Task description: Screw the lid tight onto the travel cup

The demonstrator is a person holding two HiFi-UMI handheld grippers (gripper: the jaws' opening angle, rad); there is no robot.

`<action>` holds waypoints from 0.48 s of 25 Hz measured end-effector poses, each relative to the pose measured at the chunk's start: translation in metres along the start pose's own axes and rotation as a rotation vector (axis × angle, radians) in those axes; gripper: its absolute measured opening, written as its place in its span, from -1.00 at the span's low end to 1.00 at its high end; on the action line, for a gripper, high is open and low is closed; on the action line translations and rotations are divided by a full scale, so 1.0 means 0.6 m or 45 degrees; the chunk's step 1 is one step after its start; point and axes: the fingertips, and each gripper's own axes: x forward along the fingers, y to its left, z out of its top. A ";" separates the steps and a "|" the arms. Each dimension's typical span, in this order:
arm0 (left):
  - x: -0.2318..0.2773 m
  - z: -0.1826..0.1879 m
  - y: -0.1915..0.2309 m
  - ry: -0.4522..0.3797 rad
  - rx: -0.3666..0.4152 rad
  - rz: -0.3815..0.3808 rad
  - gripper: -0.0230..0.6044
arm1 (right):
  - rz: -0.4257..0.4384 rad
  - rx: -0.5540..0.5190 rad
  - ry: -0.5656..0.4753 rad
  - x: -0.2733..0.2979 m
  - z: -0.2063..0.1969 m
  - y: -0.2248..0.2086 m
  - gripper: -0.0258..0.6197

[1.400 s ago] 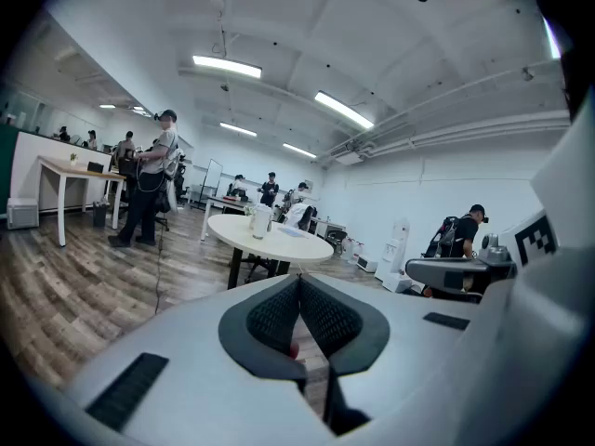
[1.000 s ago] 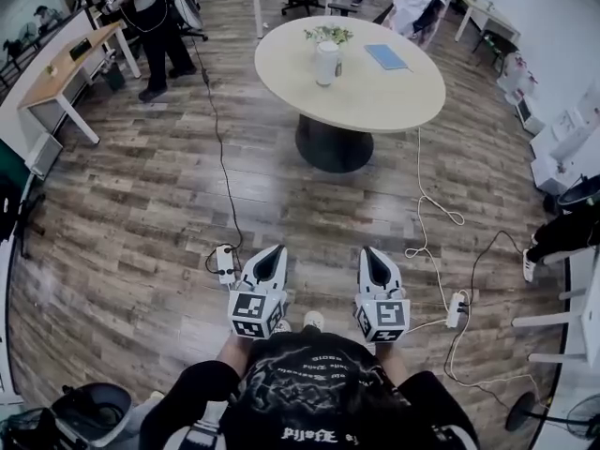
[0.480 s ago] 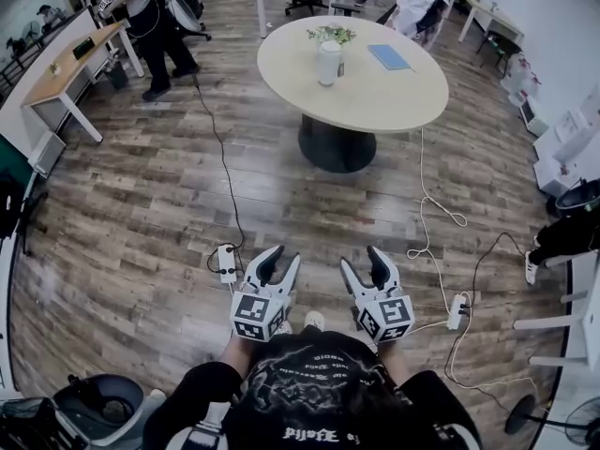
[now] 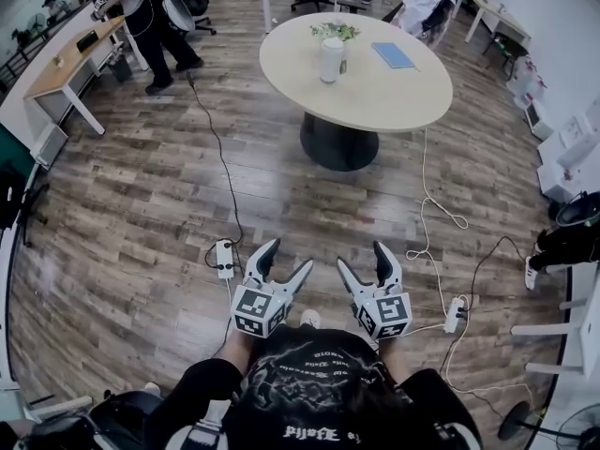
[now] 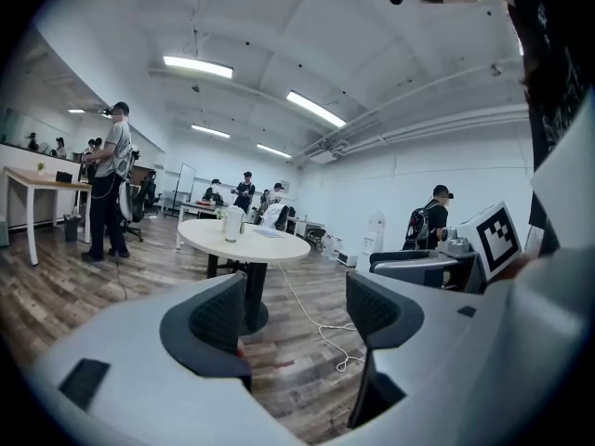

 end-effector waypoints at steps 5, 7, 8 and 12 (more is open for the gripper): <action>0.021 -0.002 -0.008 -0.034 -0.021 0.032 0.17 | 0.036 -0.066 0.024 0.005 -0.005 -0.023 0.21; 0.037 -0.002 -0.007 -0.026 -0.026 0.033 0.17 | 0.040 -0.072 0.023 0.015 -0.002 -0.035 0.21; 0.043 -0.003 -0.006 -0.018 -0.031 0.029 0.17 | 0.041 -0.072 0.027 0.019 -0.001 -0.039 0.21; 0.067 -0.010 0.000 0.000 -0.046 0.018 0.17 | 0.038 -0.077 0.049 0.038 -0.004 -0.052 0.21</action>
